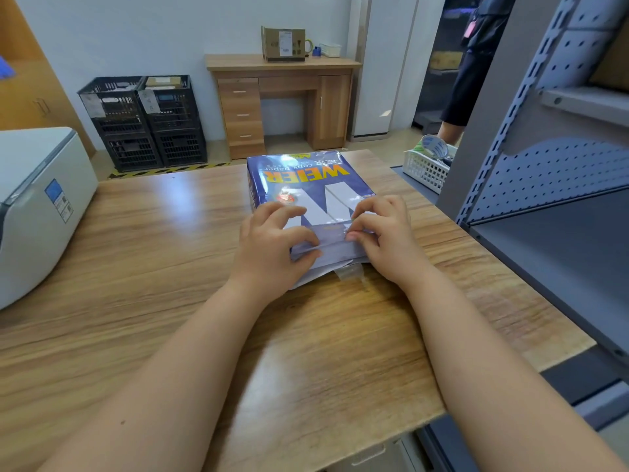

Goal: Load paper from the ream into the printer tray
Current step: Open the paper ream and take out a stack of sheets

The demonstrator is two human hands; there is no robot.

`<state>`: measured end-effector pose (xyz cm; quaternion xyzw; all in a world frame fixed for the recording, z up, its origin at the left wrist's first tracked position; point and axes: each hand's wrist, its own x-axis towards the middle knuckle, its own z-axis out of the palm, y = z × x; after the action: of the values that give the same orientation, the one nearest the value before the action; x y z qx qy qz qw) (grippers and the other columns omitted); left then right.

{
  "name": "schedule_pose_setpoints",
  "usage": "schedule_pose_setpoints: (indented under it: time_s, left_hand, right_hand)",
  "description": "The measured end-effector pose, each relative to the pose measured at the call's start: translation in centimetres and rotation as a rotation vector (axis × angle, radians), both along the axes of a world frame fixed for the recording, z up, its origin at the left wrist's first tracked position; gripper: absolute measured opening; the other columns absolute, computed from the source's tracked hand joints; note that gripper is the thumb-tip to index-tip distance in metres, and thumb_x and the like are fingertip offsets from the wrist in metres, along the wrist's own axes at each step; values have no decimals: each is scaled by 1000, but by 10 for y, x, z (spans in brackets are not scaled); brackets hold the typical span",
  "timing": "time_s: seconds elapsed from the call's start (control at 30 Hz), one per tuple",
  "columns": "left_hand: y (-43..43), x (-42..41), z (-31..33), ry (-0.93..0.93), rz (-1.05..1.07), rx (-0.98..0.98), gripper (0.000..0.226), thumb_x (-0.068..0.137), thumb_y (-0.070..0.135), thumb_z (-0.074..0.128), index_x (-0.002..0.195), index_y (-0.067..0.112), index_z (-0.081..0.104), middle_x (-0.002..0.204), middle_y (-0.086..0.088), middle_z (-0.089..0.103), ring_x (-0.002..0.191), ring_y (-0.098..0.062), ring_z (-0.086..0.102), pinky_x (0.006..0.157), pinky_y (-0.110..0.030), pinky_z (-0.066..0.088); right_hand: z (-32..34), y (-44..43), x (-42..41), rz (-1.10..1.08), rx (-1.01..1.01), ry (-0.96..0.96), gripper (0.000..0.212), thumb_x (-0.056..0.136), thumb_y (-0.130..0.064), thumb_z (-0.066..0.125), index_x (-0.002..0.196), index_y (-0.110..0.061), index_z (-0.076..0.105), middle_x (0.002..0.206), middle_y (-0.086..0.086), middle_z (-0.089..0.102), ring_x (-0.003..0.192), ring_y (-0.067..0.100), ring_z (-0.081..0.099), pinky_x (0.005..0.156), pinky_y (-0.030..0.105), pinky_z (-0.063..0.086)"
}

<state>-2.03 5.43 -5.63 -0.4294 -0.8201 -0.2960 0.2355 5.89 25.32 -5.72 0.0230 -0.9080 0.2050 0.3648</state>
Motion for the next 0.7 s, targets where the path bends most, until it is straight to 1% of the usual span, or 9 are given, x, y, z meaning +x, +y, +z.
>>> schedule_pose_setpoints:
  time_s: [0.1, 0.2, 0.27, 0.37, 0.43, 0.53, 0.6, 0.67, 0.7]
  left_hand:
    - [-2, 3, -1, 21, -13, 3, 11, 71, 36, 73, 72, 25, 73, 112, -1, 69, 114, -30, 50, 84, -41, 40]
    - [0, 6, -4, 62, -56, 35, 16, 75, 33, 66, 68, 19, 71, 107, -2, 70, 112, -24, 46, 84, -44, 43]
    - [-1, 9, -5, 92, -67, 40, 15, 75, 30, 65, 68, 18, 70, 105, -3, 70, 111, -24, 45, 84, -44, 43]
    - [-2, 18, -6, 129, -69, 58, 10, 73, 24, 72, 66, 18, 69, 104, -2, 70, 109, -27, 49, 84, -41, 40]
    - [-3, 29, -7, 156, -88, 71, 9, 70, 21, 75, 64, 19, 68, 103, -1, 71, 106, -28, 53, 85, -40, 38]
    - [-5, 45, -9, 183, -117, 88, 9, 68, 20, 76, 64, 19, 67, 102, 0, 71, 104, -26, 53, 85, -38, 36]
    - [-9, 51, -9, 164, -101, 100, 10, 69, 21, 76, 65, 19, 67, 102, 1, 71, 104, -25, 52, 85, -37, 35]
    - [-13, 56, -9, 135, -82, 97, 9, 70, 24, 75, 67, 19, 68, 103, 2, 71, 105, -25, 52, 86, -38, 37]
    - [-16, 58, -10, 118, -76, 89, 7, 70, 25, 73, 69, 20, 68, 103, 2, 70, 106, -24, 52, 87, -39, 37]
  right_hand:
    - [1, -1, 8, 10, -24, -18, 8, 78, -16, 69, 72, -11, 70, 93, 0, 64, 95, 30, 49, 86, 40, 37]
    - [3, -5, 15, 8, 18, -40, 6, 78, -17, 69, 75, -13, 73, 93, 0, 65, 94, 30, 50, 85, 45, 39]
    - [7, -3, 22, 14, 27, -107, 6, 78, -23, 72, 80, -18, 75, 101, -1, 65, 100, 30, 48, 89, 45, 38]
    - [6, 3, 43, 10, 10, -207, 21, 74, -29, 79, 94, -25, 74, 117, -6, 62, 112, 24, 42, 96, 36, 27]
    - [-1, 6, 55, -34, 38, -179, 28, 73, -21, 79, 100, -27, 73, 117, -5, 62, 113, 25, 44, 96, 36, 28]
    - [-2, 5, 64, -73, 47, -138, 25, 69, -12, 77, 92, -24, 73, 112, -3, 63, 111, 26, 45, 94, 40, 32]
    - [0, 1, 67, -68, 108, -107, 19, 66, -7, 77, 80, -19, 71, 106, -1, 65, 107, 25, 46, 88, 34, 28]
    - [1, -3, 72, -69, 156, -78, 17, 64, -4, 79, 75, -15, 71, 96, 2, 65, 100, 24, 45, 82, 26, 22]
    - [1, -5, 75, -74, 166, -69, 17, 64, -4, 79, 74, -15, 71, 93, 3, 65, 98, 24, 45, 81, 26, 21]
